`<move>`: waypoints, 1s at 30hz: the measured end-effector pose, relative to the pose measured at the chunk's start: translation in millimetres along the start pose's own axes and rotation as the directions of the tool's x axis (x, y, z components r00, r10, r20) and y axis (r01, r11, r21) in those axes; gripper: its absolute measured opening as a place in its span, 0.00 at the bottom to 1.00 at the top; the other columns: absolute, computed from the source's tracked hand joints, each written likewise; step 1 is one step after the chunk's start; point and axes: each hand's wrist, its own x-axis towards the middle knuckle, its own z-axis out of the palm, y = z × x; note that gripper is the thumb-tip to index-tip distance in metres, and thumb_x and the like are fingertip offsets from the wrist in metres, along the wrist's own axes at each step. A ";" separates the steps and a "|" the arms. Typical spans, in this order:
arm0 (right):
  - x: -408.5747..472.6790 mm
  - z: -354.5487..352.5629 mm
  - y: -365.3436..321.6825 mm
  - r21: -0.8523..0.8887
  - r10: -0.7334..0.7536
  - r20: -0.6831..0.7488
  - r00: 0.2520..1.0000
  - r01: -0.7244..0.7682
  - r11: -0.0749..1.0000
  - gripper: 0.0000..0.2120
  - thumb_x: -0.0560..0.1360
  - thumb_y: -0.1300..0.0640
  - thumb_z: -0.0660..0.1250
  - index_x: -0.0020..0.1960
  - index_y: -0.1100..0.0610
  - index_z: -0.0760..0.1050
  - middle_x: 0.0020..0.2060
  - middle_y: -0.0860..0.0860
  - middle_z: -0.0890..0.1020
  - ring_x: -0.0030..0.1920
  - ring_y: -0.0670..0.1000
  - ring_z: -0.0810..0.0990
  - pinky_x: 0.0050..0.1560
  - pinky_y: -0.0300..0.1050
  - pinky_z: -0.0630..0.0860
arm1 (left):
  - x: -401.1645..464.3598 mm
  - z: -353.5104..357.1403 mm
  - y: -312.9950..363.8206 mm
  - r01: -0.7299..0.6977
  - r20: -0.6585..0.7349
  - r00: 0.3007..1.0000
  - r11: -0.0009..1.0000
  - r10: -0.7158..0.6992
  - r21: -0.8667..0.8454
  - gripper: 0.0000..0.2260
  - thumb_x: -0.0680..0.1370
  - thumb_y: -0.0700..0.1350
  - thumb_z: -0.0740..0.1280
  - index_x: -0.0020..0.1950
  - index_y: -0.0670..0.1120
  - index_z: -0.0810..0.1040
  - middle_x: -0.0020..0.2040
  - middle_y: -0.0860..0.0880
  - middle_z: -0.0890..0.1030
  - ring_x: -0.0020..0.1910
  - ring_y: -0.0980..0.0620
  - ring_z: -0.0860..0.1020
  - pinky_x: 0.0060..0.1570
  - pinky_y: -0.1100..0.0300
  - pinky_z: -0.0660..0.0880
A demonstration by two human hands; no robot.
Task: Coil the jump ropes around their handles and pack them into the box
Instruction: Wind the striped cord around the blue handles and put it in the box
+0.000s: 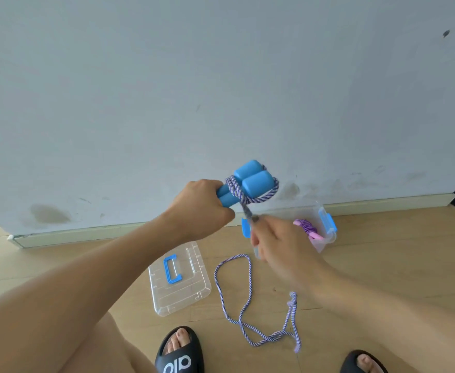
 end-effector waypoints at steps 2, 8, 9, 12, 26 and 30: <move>-14.0 -1.3 -5.8 -0.280 -0.229 0.073 0.971 0.241 0.929 0.20 0.82 0.47 0.57 0.33 0.52 0.64 0.22 0.49 0.69 0.26 0.50 0.65 0.30 0.47 0.64 | 3.5 -2.1 -13.8 0.034 0.011 0.999 0.986 -0.036 0.165 0.04 0.69 0.44 0.65 0.37 0.49 0.70 0.34 0.51 0.74 0.31 0.49 0.73 0.30 0.60 0.67; 0.6 -21.7 -31.6 -0.569 -0.527 0.121 0.841 0.494 0.657 0.20 0.78 0.43 0.57 0.32 0.51 0.58 0.20 0.46 0.56 0.24 0.53 0.59 0.25 0.40 0.49 | -5.6 8.9 -12.2 -0.206 0.209 0.972 0.800 0.104 0.563 0.04 0.73 0.47 0.62 0.47 0.50 0.69 0.38 0.51 0.72 0.37 0.46 0.73 0.37 0.57 0.71; 8.2 -28.4 -34.2 -0.592 -0.528 0.106 0.842 0.480 0.647 0.21 0.78 0.41 0.57 0.32 0.51 0.59 0.20 0.47 0.57 0.24 0.53 0.59 0.26 0.40 0.51 | -9.4 13.9 -6.7 -0.263 0.236 0.960 0.763 0.149 0.590 0.04 0.74 0.47 0.61 0.47 0.50 0.68 0.38 0.51 0.71 0.36 0.46 0.72 0.37 0.57 0.69; 28.7 -43.4 -34.3 -0.593 -0.491 0.067 0.869 0.430 0.680 0.27 0.79 0.38 0.59 0.31 0.56 0.61 0.21 0.51 0.61 0.25 0.51 0.61 0.28 0.45 0.57 | -21.6 27.0 8.6 -0.387 0.264 0.922 0.681 0.284 0.621 0.05 0.75 0.47 0.61 0.47 0.49 0.66 0.42 0.49 0.78 0.35 0.45 0.69 0.36 0.57 0.65; 72.0 -39.8 44.9 0.015 0.073 0.259 0.963 -0.080 0.997 0.10 0.71 0.56 0.74 0.50 0.51 0.77 0.32 0.39 0.81 0.30 0.36 0.78 0.46 0.40 0.79 | -44.8 -5.2 34.4 -0.367 -0.079 0.919 0.910 0.387 0.194 0.11 0.66 0.54 0.63 0.36 0.53 0.62 0.28 0.54 0.69 0.30 0.44 0.70 0.31 0.58 0.62; 49.5 -8.1 30.2 0.017 0.130 0.166 0.978 -0.134 0.991 0.21 0.81 0.60 0.55 0.29 0.52 0.63 0.19 0.46 0.67 0.19 0.44 0.64 0.27 0.41 0.64 | -19.5 -10.5 14.1 -0.188 -0.140 0.966 0.965 0.215 0.185 0.09 0.69 0.51 0.65 0.35 0.51 0.66 0.31 0.52 0.74 0.32 0.45 0.74 0.29 0.58 0.63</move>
